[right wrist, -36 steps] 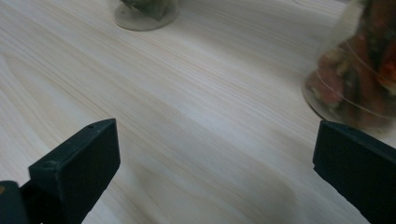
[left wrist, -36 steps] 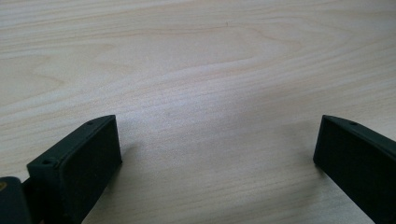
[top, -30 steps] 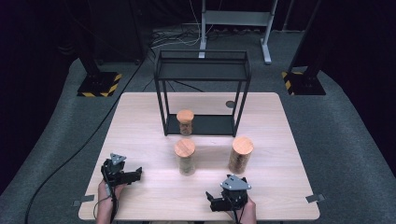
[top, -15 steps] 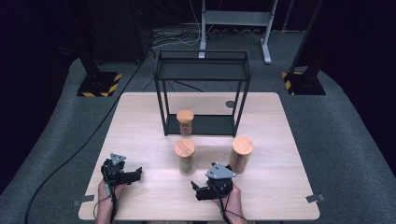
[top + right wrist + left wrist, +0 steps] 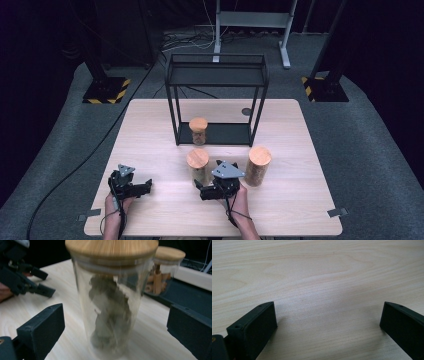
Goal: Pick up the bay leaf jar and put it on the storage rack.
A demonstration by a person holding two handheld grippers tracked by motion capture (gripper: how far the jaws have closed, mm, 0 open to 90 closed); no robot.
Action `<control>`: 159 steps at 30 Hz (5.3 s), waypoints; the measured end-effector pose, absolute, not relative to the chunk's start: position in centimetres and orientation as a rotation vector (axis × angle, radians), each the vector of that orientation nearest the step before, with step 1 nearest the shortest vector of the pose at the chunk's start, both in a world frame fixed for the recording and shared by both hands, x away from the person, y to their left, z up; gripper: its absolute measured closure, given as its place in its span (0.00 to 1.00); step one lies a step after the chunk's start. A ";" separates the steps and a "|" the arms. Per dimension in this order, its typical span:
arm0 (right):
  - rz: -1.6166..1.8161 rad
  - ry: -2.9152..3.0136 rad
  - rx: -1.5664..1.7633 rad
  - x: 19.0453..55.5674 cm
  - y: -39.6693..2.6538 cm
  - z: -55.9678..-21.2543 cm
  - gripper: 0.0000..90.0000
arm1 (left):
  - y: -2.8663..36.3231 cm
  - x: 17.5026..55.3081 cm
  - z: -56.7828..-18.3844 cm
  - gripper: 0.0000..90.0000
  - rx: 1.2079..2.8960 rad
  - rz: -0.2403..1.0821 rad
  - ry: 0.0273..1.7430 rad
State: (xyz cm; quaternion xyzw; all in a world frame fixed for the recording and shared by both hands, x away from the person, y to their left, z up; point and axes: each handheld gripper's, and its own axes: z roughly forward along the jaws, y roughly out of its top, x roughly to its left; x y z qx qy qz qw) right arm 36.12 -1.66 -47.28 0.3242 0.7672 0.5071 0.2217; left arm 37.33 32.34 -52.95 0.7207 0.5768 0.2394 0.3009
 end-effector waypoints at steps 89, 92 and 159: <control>1.510 1.892 0.907 39.3 -1.2 -44.1 0.28 | 32.4 37.3 -53.0 0.00 1.905 0.636 1.534; 1.501 1.885 0.917 39.6 -1.3 -44.0 0.28 | 32.4 37.3 -53.0 0.00 1.906 0.635 1.534; 1.399 1.838 1.009 45.5 -0.4 -42.8 0.28 | 32.4 37.2 -53.0 0.01 1.905 0.638 1.535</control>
